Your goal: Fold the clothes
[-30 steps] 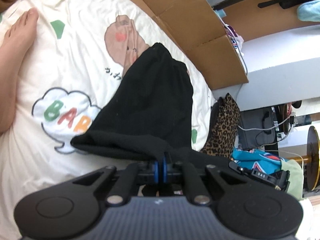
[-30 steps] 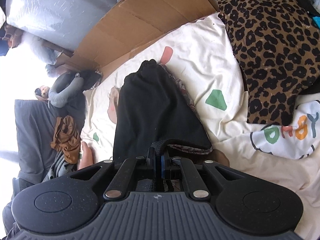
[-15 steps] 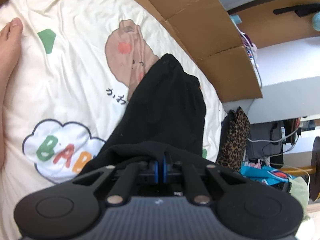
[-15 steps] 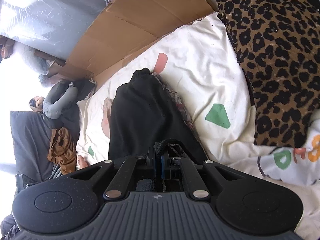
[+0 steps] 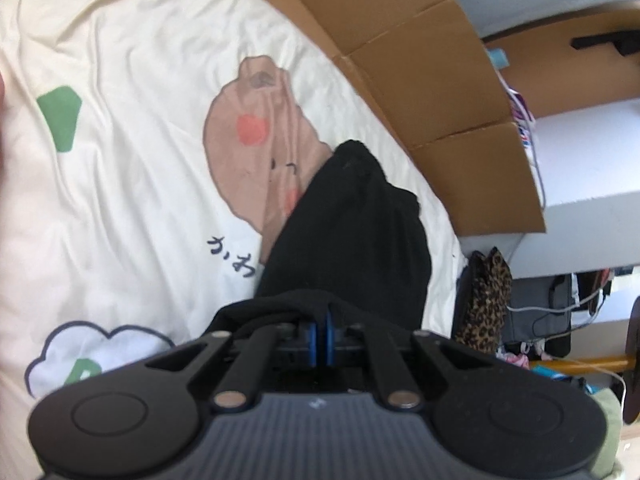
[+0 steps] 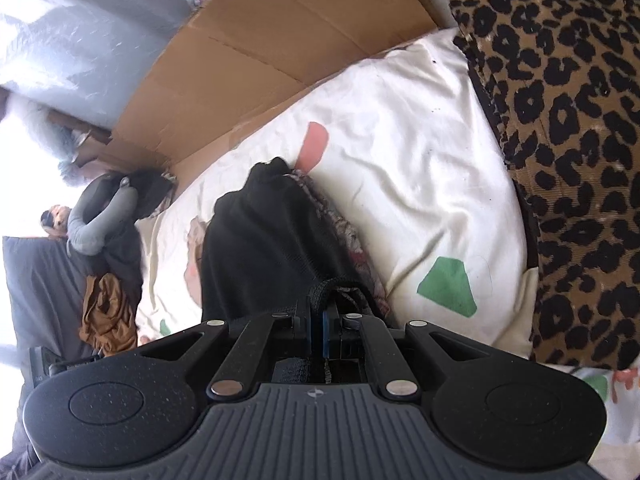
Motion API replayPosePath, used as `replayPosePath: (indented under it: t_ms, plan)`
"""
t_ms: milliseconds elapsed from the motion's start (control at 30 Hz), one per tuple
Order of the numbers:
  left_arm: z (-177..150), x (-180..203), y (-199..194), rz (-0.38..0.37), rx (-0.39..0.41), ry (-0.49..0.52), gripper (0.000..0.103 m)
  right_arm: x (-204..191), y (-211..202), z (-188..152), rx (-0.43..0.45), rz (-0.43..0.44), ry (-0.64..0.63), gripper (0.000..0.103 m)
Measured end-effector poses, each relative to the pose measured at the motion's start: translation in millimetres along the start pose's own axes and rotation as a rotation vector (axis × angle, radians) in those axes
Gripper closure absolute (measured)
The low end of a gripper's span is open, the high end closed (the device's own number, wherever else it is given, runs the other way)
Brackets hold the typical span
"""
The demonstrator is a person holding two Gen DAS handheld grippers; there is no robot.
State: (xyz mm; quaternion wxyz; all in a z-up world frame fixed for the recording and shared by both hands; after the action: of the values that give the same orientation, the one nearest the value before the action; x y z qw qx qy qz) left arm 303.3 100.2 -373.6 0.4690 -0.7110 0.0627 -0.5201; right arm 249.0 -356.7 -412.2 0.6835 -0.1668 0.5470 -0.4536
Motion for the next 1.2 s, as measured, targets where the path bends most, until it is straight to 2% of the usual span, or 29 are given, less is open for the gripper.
replayPosePath:
  t_ms: [100, 233, 433, 467, 500, 533, 567, 600, 633, 700, 767, 933, 1100, 1200]
  plan:
    - [8, -5, 10, 0.001, -0.008, -0.020, 0.098, 7, 14, 3, 0.002, -0.013, 0.018, 0.100]
    - [17, -8, 26, 0.011, 0.005, 0.001, 0.097, 17, 28, 4, 0.041, -0.020, 0.033, 0.099]
    - [23, -19, 49, 0.030, 0.044, 0.000, 0.093, 39, 43, -9, 0.113, 0.051, 0.128, 0.096]
    - [22, -19, 51, 0.028, 0.056, 0.002, 0.089, 42, 43, -11, 0.118, 0.061, 0.136, 0.094]
    - [22, -20, 53, 0.023, 0.066, 0.006, 0.084, 45, 42, -12, 0.128, 0.070, 0.153, 0.088]
    - [20, -19, 53, 0.012, 0.073, 0.013, 0.070, 48, 39, -13, 0.144, 0.072, 0.170, 0.084]
    - [17, -18, 53, 0.005, 0.080, 0.022, 0.061, 49, 36, -13, 0.166, 0.071, 0.180, 0.073]
    - [14, -16, 53, -0.001, 0.089, 0.031, 0.058, 50, 33, -14, 0.182, 0.076, 0.189, 0.063]
    - [11, -14, 52, -0.004, 0.097, 0.040, 0.051, 50, 32, -16, 0.190, 0.089, 0.196, 0.058]
    - [5, -10, 52, -0.003, 0.106, 0.054, 0.043, 49, 31, -20, 0.205, 0.117, 0.211, 0.051]
    - [1, -8, 54, 0.004, 0.100, 0.056, 0.035, 49, 34, -24, 0.206, 0.137, 0.221, 0.051]
    - [-5, -10, 60, 0.029, 0.079, 0.059, 0.033, 43, 45, -27, 0.192, 0.159, 0.234, 0.048]
    - [8, -11, 66, 0.060, 0.022, 0.072, 0.033, 36, 54, -20, 0.188, 0.168, 0.227, 0.047]
    - [12, 0, 71, 0.084, -0.039, 0.154, 0.034, 31, 58, -16, 0.185, 0.174, 0.223, 0.047]
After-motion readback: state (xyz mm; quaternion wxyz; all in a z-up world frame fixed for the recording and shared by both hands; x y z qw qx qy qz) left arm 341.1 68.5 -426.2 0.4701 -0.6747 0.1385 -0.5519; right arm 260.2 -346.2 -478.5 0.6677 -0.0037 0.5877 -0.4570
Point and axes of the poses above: each gripper's, at about its wrist camera, not at the fingertips, and y roughly the way its jaws point, x to its right, z to its top, the point moved 7 cm from there along y, roughly the way its jaws point, and after that the axes turned 11 degrees about -y, right-handed, at the moved point
